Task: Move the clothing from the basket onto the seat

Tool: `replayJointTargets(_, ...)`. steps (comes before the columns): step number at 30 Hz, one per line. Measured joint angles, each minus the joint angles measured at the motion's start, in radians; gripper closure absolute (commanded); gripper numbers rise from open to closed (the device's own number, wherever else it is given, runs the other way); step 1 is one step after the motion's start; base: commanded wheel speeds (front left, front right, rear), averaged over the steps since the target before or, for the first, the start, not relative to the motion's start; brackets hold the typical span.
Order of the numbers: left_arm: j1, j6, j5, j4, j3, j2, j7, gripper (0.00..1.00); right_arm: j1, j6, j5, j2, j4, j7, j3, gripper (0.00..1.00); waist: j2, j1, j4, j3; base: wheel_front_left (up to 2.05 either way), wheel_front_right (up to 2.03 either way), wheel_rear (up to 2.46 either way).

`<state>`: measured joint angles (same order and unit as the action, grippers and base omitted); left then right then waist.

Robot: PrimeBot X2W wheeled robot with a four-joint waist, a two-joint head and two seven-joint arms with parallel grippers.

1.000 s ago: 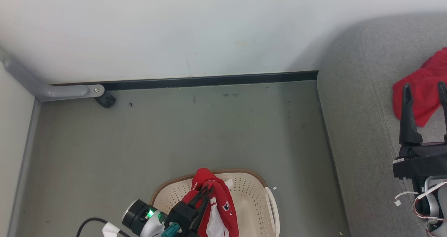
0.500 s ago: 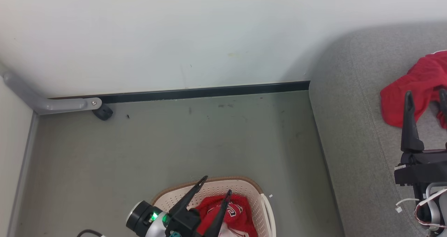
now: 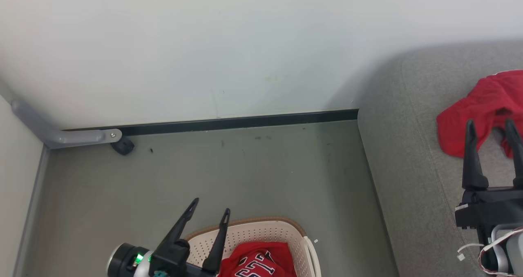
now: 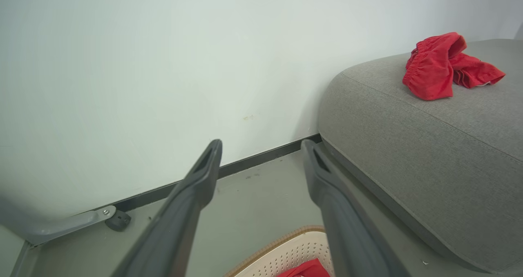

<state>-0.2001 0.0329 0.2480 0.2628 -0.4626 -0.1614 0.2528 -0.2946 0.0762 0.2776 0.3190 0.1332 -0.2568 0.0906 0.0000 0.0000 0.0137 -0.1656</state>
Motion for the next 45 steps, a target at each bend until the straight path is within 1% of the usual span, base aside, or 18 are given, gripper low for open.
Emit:
replayJointTargets(14, 0.106, 0.050, 0.071, -0.026, 0.146, -0.059, 0.000, 0.00, 0.086, 0.003, -0.001, -0.037, 0.027, 0.000, 0.040, 0.00, 0.0001, 0.0000, 0.013, 0.078, 0.00, 0.00, 0.00)
replayJointTargets(20, 0.170, 0.070, 0.107, -0.055, 0.208, -0.059, 0.000, 0.00, 0.141, 0.001, -0.004, -0.059, 0.034, 0.000, 0.069, 0.00, 0.0000, -0.0001, 0.022, 0.117, 0.00, 0.00, 0.00)
replayJointTargets(25, 0.212, 0.077, 0.112, -0.087, 0.256, -0.060, 0.000, 0.00, 0.193, -0.007, -0.004, -0.091, 0.036, 0.000, 0.113, 0.00, 0.0001, -0.0001, 0.030, 0.146, 0.00, 0.00, 0.00)
replayJointTargets(29, 0.239, 0.082, 0.112, -0.111, 0.267, -0.060, 0.000, 0.00, 0.216, -0.015, -0.004, -0.101, 0.035, 0.001, 0.131, 0.00, 0.0000, -0.0002, 0.037, 0.159, 0.00, 0.00, 0.00)
replayJointTargets(45, 0.275, 0.083, 0.113, -0.155, 0.297, -0.036, -0.005, 0.00, 0.230, -0.016, -0.004, -0.122, 0.040, 0.010, 0.158, 0.00, 0.0000, -0.0001, 0.045, 0.161, 0.00, 0.00, 0.00)
